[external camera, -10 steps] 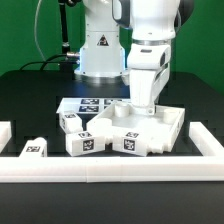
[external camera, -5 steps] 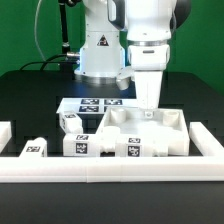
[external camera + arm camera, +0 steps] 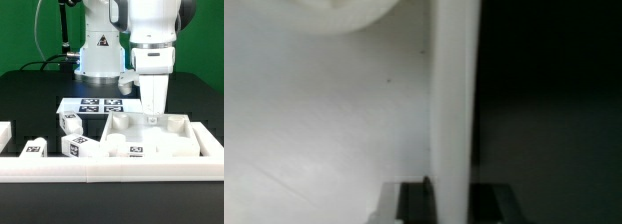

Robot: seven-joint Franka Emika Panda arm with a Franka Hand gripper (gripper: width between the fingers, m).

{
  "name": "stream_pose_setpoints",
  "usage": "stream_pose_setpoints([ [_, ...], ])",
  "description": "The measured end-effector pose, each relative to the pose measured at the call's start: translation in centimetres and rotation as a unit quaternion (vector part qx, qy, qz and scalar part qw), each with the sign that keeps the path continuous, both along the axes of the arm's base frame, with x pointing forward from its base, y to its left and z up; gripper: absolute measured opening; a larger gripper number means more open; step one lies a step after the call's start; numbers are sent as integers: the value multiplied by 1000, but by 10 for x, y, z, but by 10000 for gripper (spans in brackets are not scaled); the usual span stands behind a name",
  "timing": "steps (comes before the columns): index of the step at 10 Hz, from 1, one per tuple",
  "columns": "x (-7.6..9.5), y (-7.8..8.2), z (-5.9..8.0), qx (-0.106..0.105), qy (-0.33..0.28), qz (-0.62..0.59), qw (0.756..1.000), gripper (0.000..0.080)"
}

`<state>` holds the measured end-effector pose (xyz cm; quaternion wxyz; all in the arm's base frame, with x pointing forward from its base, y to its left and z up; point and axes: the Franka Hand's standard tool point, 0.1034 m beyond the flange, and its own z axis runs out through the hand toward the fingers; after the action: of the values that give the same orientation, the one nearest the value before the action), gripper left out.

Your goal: Assemble one leg

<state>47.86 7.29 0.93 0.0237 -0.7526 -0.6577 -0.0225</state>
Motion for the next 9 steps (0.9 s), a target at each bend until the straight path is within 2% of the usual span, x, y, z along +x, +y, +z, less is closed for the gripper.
stream_pose_setpoints([
  [5, 0, -3, -1, 0, 0, 6, 1000, 61],
  [7, 0, -3, -1, 0, 1, 6, 1000, 306],
  [8, 0, -3, -1, 0, 1, 6, 1000, 306],
  [9, -1, -3, 0, -1, 3, -1, 1000, 501],
])
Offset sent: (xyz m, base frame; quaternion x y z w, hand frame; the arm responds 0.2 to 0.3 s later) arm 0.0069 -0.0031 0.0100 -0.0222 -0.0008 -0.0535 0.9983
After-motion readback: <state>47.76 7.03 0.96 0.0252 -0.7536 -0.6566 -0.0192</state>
